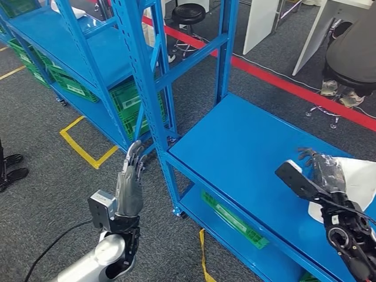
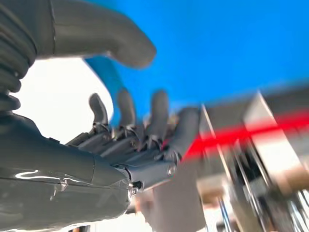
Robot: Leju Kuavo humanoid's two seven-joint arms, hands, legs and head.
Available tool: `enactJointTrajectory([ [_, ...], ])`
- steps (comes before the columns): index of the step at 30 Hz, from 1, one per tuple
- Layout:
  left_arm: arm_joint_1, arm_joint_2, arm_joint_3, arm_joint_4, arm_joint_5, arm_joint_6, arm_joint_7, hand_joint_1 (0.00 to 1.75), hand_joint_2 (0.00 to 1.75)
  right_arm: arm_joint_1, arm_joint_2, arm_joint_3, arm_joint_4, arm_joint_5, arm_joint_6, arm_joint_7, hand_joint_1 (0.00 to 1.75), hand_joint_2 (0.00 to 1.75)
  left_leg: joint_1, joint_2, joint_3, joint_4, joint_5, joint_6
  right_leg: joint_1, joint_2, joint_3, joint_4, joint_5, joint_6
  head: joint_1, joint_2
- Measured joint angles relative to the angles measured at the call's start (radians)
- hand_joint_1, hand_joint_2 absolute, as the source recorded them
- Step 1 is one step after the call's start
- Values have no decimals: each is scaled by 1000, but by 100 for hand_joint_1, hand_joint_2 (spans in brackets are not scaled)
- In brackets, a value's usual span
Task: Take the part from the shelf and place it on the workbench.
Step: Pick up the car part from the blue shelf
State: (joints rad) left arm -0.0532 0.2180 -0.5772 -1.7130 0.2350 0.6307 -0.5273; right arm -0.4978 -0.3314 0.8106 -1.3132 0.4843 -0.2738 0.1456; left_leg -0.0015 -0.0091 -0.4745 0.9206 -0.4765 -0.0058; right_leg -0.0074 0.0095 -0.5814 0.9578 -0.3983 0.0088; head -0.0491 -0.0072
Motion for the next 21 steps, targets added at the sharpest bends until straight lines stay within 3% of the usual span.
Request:
enactJointTrajectory([
  [5,-4,-8,0,8,3,-16,-2,0,0,118,4,-60,-146,163,-122,7,0,175,0,0,-1,0,0,0,0,0,0,0,0,0,0,0],
  [9,-10,-10,0,9,2,-21,-2,0,0,177,4,-105,-206,190,-175,5,0,175,0,0,-1,0,0,0,0,0,0,0,0,0,0,0],
  [21,-11,-10,0,9,-1,-20,-1,0,0,238,4,-171,-282,200,-198,4,0,175,0,0,-1,0,0,0,0,0,0,0,0,0,0,0],
])
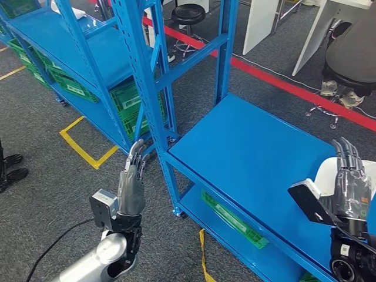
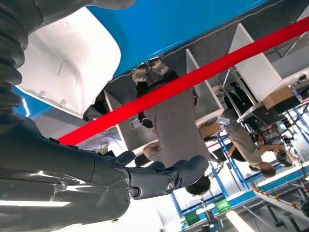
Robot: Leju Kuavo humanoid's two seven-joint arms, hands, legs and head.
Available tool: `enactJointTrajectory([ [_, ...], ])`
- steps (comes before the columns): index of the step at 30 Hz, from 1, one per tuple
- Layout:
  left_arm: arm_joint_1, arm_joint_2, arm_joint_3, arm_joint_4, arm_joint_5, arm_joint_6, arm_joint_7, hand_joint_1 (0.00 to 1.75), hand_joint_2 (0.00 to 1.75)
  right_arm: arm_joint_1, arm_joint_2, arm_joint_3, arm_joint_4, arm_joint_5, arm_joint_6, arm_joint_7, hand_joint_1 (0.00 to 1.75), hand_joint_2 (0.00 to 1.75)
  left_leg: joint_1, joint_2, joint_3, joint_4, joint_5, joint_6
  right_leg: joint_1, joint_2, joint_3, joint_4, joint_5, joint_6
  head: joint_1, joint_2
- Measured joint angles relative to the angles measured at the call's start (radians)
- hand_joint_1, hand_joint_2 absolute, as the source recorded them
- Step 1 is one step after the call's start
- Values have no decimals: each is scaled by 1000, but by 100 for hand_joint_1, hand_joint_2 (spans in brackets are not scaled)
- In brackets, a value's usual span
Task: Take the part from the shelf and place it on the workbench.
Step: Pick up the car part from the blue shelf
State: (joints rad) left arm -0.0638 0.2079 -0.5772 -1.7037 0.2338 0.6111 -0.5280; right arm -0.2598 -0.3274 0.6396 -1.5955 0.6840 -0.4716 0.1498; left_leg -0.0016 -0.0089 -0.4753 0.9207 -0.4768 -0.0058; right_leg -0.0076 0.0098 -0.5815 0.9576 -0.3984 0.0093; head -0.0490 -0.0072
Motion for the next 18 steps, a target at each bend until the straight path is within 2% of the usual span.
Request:
enactJointTrajectory([
  [6,0,0,0,0,-3,9,6,0,0,16,0,-18,-12,20,-25,28,0,175,0,0,0,0,0,0,0,0,0,0,0,0,0,0],
  [13,3,0,0,0,-9,28,22,0,0,67,0,-62,-33,88,-47,179,0,175,0,0,0,0,0,0,0,0,0,0,0,0,0,0],
  [16,4,0,0,0,-10,29,25,0,0,106,0,-93,-32,30,-82,199,0,175,0,0,0,0,0,0,0,-1,0,0,0,0,0,0],
  [18,5,0,0,0,-9,28,26,0,0,146,0,-126,-23,-70,-146,176,0,175,0,-1,0,0,0,0,0,-1,0,0,-1,0,0,0],
])
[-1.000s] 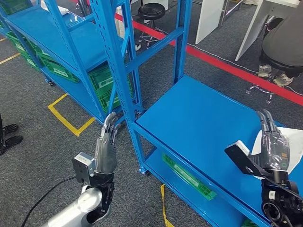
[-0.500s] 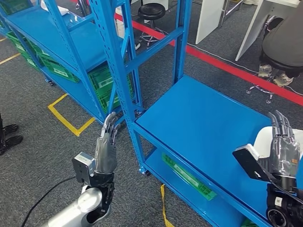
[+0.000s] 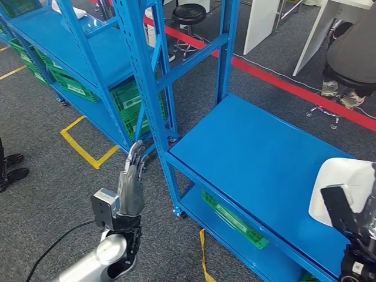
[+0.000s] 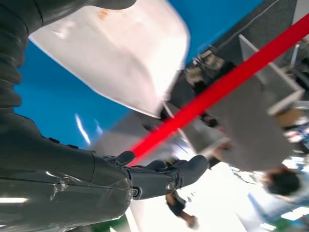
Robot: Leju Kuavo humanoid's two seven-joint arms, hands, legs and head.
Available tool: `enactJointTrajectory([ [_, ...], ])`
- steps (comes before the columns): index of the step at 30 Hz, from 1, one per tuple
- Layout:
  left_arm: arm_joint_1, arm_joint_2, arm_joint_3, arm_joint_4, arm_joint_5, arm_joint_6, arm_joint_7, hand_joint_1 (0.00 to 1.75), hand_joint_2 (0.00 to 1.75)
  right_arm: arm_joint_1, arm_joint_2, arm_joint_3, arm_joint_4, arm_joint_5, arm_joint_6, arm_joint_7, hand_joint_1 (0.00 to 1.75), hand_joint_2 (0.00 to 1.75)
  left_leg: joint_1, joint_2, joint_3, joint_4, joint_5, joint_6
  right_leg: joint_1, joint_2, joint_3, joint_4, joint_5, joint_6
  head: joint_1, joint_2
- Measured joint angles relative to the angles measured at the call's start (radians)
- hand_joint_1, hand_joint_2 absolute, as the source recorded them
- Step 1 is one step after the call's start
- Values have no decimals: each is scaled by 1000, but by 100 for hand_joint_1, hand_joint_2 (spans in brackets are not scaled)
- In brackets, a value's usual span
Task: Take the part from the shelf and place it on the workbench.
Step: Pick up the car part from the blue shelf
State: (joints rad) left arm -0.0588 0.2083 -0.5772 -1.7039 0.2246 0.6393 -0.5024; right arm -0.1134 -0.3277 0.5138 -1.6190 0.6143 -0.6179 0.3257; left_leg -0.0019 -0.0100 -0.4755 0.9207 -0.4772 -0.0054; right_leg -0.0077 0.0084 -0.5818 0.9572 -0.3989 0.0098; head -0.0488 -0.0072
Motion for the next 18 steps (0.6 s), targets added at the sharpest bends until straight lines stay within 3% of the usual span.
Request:
enactJointTrajectory([
  [3,-2,0,0,0,5,-6,0,0,0,55,0,-48,24,-141,-66,-86,0,175,0,0,-1,0,0,0,0,0,0,0,0,0,0,0],
  [7,-10,-1,0,0,11,-8,-4,0,0,106,14,-109,69,-224,-75,-204,0,175,0,1,-1,0,-1,0,0,1,0,0,0,0,0,0],
  [13,-16,-3,0,0,13,-3,-7,0,0,128,49,-166,129,-264,-76,-255,0,175,0,1,0,0,-1,0,0,1,0,0,0,0,0,0],
  [18,-21,-3,0,0,20,17,-7,0,0,126,87,-202,184,-344,-76,-349,0,175,0,1,0,0,0,0,0,1,0,0,0,0,0,0],
])
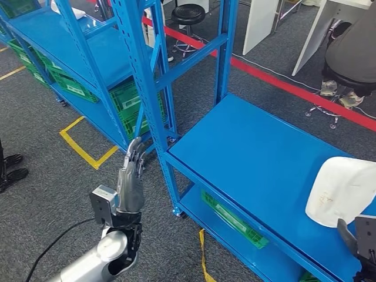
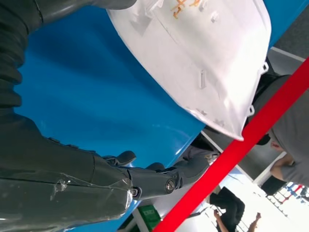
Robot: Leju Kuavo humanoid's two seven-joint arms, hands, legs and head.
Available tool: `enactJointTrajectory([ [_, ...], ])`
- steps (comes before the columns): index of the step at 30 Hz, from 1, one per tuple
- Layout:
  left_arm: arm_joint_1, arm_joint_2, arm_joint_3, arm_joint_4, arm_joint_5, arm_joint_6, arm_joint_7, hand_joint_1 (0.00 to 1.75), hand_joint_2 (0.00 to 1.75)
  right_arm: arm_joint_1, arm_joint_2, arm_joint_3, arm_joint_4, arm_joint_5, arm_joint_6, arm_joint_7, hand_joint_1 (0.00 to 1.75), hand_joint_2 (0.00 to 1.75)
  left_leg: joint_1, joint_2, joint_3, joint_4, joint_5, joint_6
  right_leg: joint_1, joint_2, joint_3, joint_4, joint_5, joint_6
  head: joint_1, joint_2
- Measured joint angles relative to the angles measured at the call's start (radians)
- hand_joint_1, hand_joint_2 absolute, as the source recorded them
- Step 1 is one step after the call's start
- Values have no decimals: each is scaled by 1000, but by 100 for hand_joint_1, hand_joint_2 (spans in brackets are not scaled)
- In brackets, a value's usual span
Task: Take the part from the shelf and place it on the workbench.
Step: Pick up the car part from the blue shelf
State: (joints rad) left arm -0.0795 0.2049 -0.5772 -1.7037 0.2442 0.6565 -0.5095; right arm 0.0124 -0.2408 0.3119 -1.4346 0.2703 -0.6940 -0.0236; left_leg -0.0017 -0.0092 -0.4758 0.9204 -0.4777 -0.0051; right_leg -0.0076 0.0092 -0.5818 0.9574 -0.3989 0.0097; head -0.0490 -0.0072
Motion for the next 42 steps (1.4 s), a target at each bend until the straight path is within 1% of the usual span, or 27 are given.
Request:
enactJointTrajectory([
  [4,-3,0,0,0,4,6,0,0,0,-7,29,-37,37,-5,-1,-64,0,175,0,0,0,0,0,0,0,0,0,0,0,0,0,0],
  [12,-4,0,0,0,5,6,0,0,0,-13,64,-91,80,8,-1,-83,0,175,0,0,0,0,0,0,0,0,0,0,0,0,0,0],
  [18,-11,0,-2,0,8,6,0,0,0,-14,95,-151,94,98,-2,-150,0,175,0,0,0,0,0,0,0,0,0,0,0,0,0,0],
  [26,-14,0,-4,1,8,6,0,0,0,-14,124,-204,107,109,-2,-162,0,175,0,0,0,0,0,0,0,0,0,0,0,0,0,0],
  [29,-16,0,-4,2,10,6,-3,0,0,-16,137,-219,111,118,-2,-195,0,175,0,0,0,0,0,0,0,0,0,0,0,0,0,0],
  [31,-19,0,-6,4,13,6,-6,0,0,-21,145,-225,117,81,-2,-235,0,175,0,0,0,0,0,0,0,0,0,0,0,0,0,0],
  [34,-26,-1,-8,7,19,3,-11,0,0,-29,151,-221,126,-62,-2,-292,0,175,0,0,0,0,0,0,0,0,0,0,0,0,0,0],
  [37,-32,-1,-12,12,25,-6,-18,0,0,-36,152,-205,134,-188,-1,-327,0,175,0,0,0,0,0,0,0,0,0,0,0,0,0,0],
  [39,-37,-2,-13,16,26,-13,-21,0,0,-41,152,-192,141,-223,-1,-344,0,175,0,0,0,0,0,0,0,0,0,0,0,0,0,0],
  [42,-45,-2,-13,20,28,-26,-23,0,0,-50,152,-176,155,-227,-1,-359,0,175,0,0,0,0,0,0,0,0,0,0,0,0,0,0],
])
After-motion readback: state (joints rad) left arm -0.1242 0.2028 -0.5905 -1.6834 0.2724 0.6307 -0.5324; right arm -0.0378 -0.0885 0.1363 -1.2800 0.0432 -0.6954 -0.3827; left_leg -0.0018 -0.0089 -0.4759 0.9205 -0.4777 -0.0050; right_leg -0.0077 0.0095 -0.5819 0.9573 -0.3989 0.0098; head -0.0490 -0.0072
